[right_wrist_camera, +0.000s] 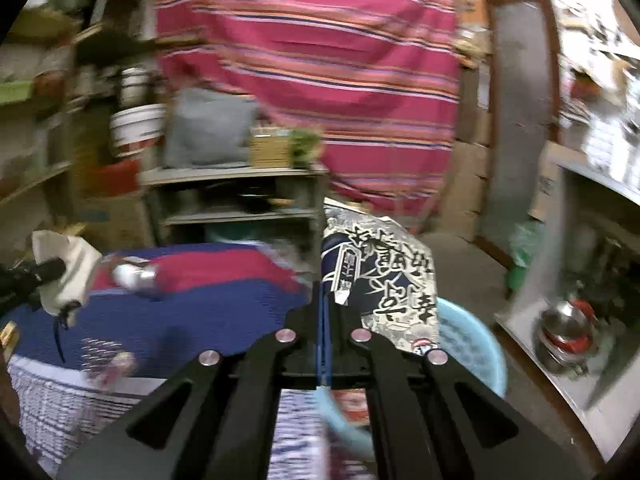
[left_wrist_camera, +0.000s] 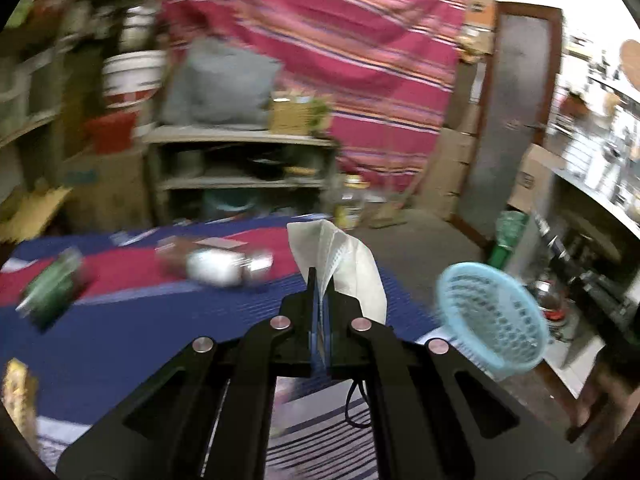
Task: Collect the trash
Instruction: 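Grasp the grey cloth with the left tool while the right tool lifts the printed bag over the basket, then carry the grey cloth and printed bag over the basket and open both tools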
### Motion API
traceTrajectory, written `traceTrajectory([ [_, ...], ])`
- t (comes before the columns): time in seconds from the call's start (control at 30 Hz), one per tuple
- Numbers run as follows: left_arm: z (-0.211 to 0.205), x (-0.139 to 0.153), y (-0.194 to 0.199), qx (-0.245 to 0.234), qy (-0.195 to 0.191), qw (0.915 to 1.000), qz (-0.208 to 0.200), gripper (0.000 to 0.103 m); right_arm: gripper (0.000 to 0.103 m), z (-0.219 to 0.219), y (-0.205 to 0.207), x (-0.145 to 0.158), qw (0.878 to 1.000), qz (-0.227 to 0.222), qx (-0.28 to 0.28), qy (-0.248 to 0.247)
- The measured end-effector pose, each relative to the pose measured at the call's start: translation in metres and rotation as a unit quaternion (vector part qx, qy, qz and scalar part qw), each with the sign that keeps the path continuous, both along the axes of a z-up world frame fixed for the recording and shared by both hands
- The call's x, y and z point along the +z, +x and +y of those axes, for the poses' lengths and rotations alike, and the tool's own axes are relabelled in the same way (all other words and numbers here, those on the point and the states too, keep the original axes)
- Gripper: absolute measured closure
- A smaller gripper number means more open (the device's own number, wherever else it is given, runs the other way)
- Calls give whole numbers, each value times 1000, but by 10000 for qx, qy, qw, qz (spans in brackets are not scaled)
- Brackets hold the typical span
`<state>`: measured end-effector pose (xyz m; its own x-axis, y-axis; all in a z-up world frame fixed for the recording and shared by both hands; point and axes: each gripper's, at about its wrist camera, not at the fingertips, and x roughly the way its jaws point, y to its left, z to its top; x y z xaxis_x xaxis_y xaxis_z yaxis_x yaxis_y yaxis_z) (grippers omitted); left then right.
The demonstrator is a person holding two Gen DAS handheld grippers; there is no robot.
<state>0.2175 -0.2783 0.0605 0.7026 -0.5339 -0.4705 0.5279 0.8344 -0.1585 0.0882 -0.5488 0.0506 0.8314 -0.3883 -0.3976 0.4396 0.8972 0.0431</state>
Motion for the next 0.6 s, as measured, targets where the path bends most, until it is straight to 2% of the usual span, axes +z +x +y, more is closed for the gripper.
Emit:
traceTrajectory([
  [0.1,-62,1,-5,-399,-16,9992,5,103,103,-46,-22,-5,9981,-233,-393,424],
  [0.23,-126,-12,-13,-850,131,9963,12,103,103,-69,-31,-8,9967,-350,-489,537],
  [0.3,-154,-26,-13,-1010,188,9946,146,103,103,-75,-31,-9,9965,-371,-513,549],
  [0.47,-187,-48,-10,-1176,305,9922,297,103,103,-85,-29,-20,9956,-384,-481,713],
  [0.6,-199,-56,-7,-1239,307,9910,410,103,103,-86,-23,-27,9953,-350,-420,800],
])
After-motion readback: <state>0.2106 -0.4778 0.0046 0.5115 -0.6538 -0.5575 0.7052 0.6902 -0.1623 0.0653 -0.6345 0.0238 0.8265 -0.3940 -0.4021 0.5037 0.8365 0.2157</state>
